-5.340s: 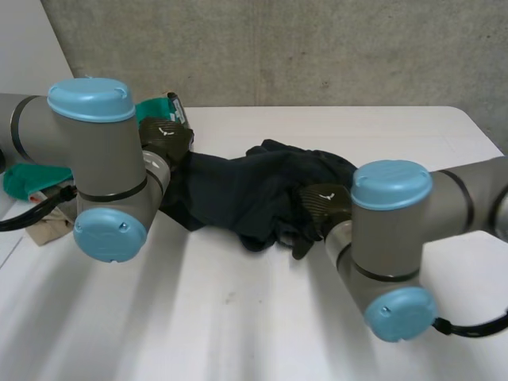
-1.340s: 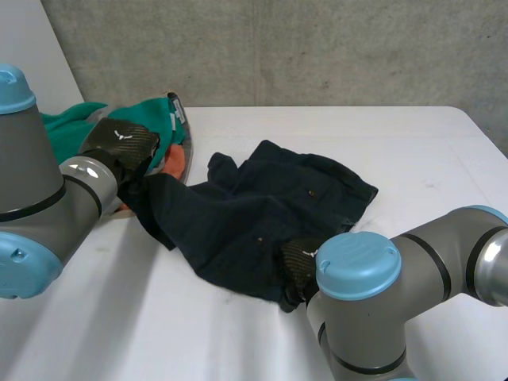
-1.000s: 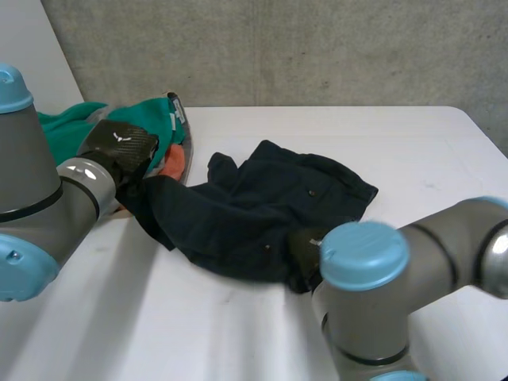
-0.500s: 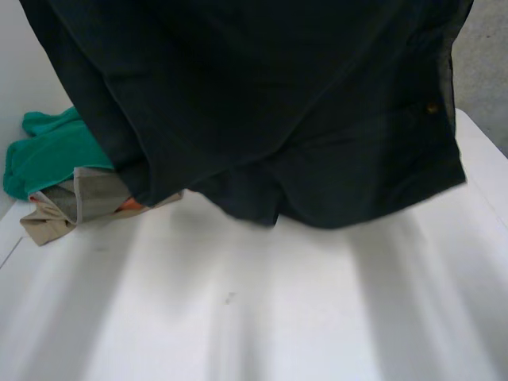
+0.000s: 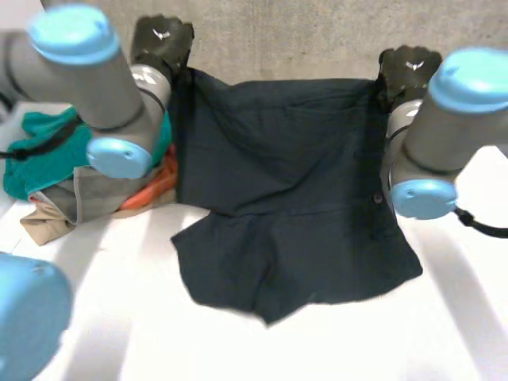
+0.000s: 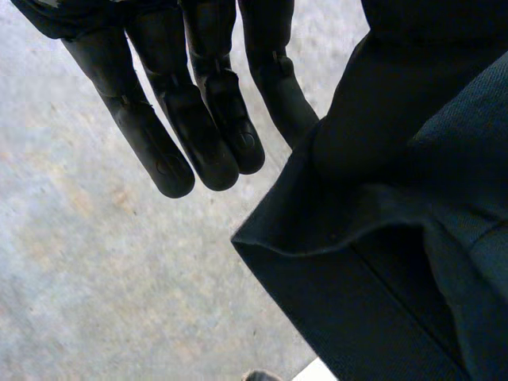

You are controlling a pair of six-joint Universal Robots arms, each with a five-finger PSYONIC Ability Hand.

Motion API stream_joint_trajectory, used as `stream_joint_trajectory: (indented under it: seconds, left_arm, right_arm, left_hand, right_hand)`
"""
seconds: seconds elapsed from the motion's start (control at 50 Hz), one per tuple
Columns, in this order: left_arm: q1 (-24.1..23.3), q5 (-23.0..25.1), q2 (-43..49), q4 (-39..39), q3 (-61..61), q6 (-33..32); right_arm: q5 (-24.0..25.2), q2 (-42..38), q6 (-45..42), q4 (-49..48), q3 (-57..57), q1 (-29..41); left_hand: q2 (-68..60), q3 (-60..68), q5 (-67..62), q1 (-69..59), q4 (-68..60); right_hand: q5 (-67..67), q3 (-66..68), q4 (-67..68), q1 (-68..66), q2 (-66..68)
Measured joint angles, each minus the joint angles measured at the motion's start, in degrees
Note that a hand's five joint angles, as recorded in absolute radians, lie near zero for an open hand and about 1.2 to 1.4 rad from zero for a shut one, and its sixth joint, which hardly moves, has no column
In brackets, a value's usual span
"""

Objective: Fold the laundry.

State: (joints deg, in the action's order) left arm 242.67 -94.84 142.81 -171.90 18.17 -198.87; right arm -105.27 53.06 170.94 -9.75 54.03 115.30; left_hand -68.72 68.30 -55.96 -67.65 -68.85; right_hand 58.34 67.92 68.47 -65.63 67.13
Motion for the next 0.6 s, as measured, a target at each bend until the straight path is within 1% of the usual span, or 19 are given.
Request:
stream_joint_trajectory:
  seconds: [0.04, 0.06, 0.14, 0.16, 0.18, 0.2, 0.22, 0.24, 0.26, 0.28, 0.3, 0.36, 0.42, 0.48, 0.54, 0.6]
  left_arm:
    - [0.0, -0.1, 3.0, -1.1, -2.6, -0.4]
    - [0.1, -0.3, 6.6, -2.3, -5.9, -0.8]
    - [0.3, -0.6, 14.7, -4.2, -14.5, -1.3]
    - [0.4, -0.6, 16.0, -4.3, -15.9, -1.4]
    - [0.4, -0.6, 17.2, -4.4, -17.3, -1.4]
    - [0.4, -0.5, 18.6, -4.5, -18.9, -1.4]
    - [0.3, -0.3, 19.8, -4.4, -20.2, -1.4]
    - [0.2, 0.0, 21.1, -4.3, -21.8, -1.5]
    - [0.1, 0.1, 21.6, -4.2, -22.2, -1.5]
    - [0.0, 0.3, 22.0, -4.1, -22.7, -1.6]
    - [-0.2, 0.4, 22.2, -4.0, -23.0, -1.7]
    - [-0.4, 0.3, 21.3, -3.6, -22.5, -1.8]
    - [-0.5, -0.9, 18.3, -2.6, -20.5, -1.9]
    - [-0.9, -3.0, 13.4, -0.8, -16.7, -2.0]
    - [-1.5, -5.3, 7.7, 2.0, -11.1, -2.0]
    - [-2.5, -7.2, 0.3, 5.7, -2.2, -1.8]
  right_arm:
    - [-0.9, -2.7, -0.7, -3.4, -0.6, 0.0]
    - [-1.6, -5.8, -1.8, -7.5, -1.3, 0.1]
    - [-2.1, -12.7, -6.0, -17.3, -3.4, 0.3]
    - [-2.0, -13.7, -6.7, -18.7, -3.9, 0.3]
    - [-2.0, -15.1, -7.6, -20.5, -4.6, 0.3]
    - [-1.9, -16.6, -8.6, -22.3, -5.5, 0.3]
    - [-1.7, -17.9, -9.3, -23.6, -6.4, 0.2]
    - [-1.5, -19.9, -10.3, -24.9, -8.2, 0.1]
    - [-1.4, -20.6, -10.6, -25.1, -9.0, 0.0]
    - [-1.1, -21.4, -10.9, -25.1, -10.1, -0.1]
    - [-0.9, -22.0, -11.1, -24.7, -11.2, -0.3]
    - [0.3, -22.2, -10.6, -21.6, -13.6, -1.2]
    - [2.7, -20.2, -9.3, -16.4, -14.9, -2.3]
    - [8.0, -16.3, -7.9, -8.7, -14.8, -3.9]
    - [14.6, -11.7, -7.7, -1.2, -13.3, -5.4]
    - [21.9, -6.4, -9.1, 6.1, -10.2, -7.3]
  left_hand:
    - [0.0, 0.0, 0.0, 0.0, 0.0]
    - [0.0, 0.0, 0.0, 0.0, 0.0]
    - [0.2, -0.2, 0.1, 0.4, 0.3]
    - [3.9, -3.0, 2.4, 3.4, 3.2]
    - [12.5, -11.1, 10.1, 12.7, 11.5]
    - [19.9, -19.5, 17.3, 21.1, 18.9]
    - [24.8, -23.1, 22.1, 26.9, 23.8]
    - [48.0, -46.5, 45.3, 52.2, 47.7]
    - [52.3, -51.7, 49.4, 55.6, 52.4]
    - [54.2, -53.7, 51.1, 56.6, 54.4]
    - [56.5, -56.1, 53.3, 56.9, 57.3]
    - [56.8, -56.3, 53.3, 56.9, 57.6]
    - [56.8, -56.3, 53.3, 56.9, 57.6]
    - [56.9, -56.3, 53.3, 56.9, 57.6]
    - [56.9, -56.3, 53.3, 56.9, 57.6]
    - [56.9, -56.3, 53.3, 56.9, 57.6]
  right_hand:
    - [0.0, 0.0, 0.0, 0.0, 0.0]
    - [0.0, 0.0, 0.0, 0.0, 0.0]
    - [-0.1, -0.1, -0.1, 0.1, -0.1]
    - [-4.5, -4.4, -4.4, 4.3, -4.2]
    - [-13.0, -12.7, -12.7, 11.7, -12.6]
    - [-22.6, -22.1, -22.0, 22.5, -23.7]
    - [-32.2, -31.5, -31.3, 31.0, -32.2]
    - [-41.7, -40.6, -40.3, 40.3, -41.6]
    - [-51.5, -50.7, -50.8, 50.2, -51.7]
    - [-54.8, -54.6, -54.4, 52.6, -54.5]
    - [-55.9, -55.7, -55.8, 53.1, -55.3]
    - [-55.9, -55.9, -56.2, 53.1, -55.4]
    - [-55.9, -55.9, -56.2, 53.1, -55.4]
    - [-55.9, -55.9, -56.2, 53.1, -55.4]
    - [-55.9, -55.9, -56.2, 53.1, -55.4]
    - [-55.9, -55.9, -56.2, 53.1, -55.4]
